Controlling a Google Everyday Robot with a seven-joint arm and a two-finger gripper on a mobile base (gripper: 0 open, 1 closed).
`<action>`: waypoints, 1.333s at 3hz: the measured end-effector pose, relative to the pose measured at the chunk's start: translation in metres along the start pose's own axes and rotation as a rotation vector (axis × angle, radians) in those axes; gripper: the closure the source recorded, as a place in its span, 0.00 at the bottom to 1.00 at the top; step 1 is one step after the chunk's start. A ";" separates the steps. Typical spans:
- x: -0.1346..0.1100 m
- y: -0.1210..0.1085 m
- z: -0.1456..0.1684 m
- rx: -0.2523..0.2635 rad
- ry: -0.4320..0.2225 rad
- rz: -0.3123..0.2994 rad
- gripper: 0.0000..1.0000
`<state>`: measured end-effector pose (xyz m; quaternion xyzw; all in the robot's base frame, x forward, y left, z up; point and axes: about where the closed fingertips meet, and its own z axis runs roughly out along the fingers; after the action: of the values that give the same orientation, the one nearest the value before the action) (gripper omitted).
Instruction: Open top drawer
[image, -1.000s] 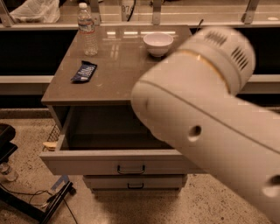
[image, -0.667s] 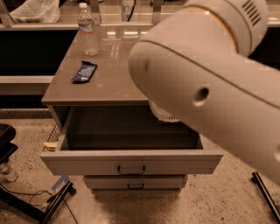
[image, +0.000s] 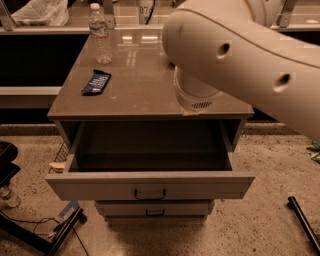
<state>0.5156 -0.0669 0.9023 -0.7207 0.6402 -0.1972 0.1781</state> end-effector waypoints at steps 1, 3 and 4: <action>0.016 0.001 0.048 -0.066 -0.031 0.042 1.00; 0.063 0.057 0.150 -0.187 -0.153 0.183 1.00; 0.063 0.089 0.206 -0.242 -0.236 0.220 1.00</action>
Offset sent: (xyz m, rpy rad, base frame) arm 0.0419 -0.0948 -0.1764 0.2568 0.2364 -0.1334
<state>0.5518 -0.1386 0.6836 -0.6807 0.7089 -0.0125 0.1845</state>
